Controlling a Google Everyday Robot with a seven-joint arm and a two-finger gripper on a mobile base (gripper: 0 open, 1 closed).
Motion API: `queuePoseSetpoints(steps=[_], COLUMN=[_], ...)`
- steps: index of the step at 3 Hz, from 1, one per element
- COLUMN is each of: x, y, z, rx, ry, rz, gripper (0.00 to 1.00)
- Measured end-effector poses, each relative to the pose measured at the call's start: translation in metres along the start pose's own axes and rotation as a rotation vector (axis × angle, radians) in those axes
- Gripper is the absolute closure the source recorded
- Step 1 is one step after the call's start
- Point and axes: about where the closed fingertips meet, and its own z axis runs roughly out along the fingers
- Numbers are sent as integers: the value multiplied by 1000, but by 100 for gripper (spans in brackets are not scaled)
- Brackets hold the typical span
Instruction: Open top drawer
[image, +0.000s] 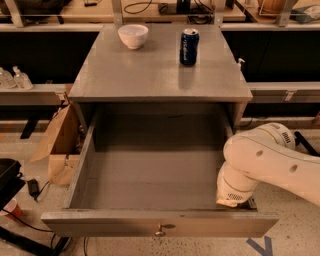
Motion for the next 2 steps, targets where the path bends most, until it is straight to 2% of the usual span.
queuePoseSetpoints(steps=[2], x=[1], y=[1], z=[-1], rx=[2], ry=[1], rz=[-1], gripper=[8])
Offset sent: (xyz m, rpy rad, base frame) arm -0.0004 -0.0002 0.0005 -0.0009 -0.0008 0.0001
